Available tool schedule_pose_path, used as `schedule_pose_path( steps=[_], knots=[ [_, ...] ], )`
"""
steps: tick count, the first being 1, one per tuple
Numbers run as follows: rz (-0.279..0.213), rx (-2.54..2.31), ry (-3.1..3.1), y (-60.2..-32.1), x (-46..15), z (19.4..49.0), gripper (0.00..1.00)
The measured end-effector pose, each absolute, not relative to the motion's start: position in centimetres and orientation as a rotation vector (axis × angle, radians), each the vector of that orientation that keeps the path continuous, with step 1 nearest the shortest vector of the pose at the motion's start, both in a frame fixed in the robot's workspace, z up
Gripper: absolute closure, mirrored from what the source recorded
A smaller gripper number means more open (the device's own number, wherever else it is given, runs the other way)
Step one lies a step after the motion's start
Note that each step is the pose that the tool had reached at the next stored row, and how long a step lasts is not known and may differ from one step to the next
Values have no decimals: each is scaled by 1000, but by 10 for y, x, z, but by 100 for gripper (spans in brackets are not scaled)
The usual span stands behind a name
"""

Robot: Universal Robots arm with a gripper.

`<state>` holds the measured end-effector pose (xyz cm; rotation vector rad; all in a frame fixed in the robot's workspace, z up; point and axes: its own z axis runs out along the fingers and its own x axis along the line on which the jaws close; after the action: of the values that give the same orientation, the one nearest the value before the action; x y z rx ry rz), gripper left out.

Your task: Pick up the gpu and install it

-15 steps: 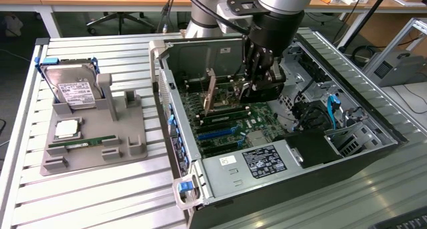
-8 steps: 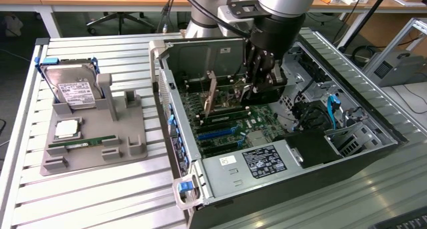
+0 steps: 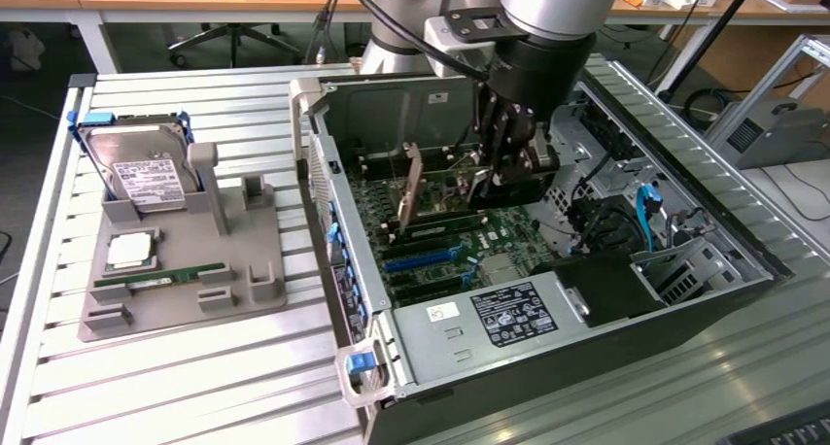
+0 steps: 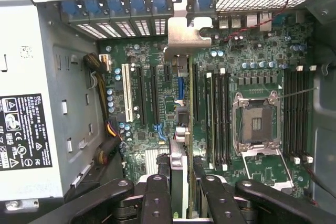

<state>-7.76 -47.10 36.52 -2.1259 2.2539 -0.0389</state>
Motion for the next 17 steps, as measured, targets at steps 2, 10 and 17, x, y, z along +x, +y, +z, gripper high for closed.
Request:
schedule_pose_path(
  steps=[2,10,17],
  knots=[
    [-39,-2126,2254,-472,-78,365,73],
    [-39,-2126,2254,-476,-78,363,73],
    [-39,-2126,2254,-479,-78,361,73]
  ],
)
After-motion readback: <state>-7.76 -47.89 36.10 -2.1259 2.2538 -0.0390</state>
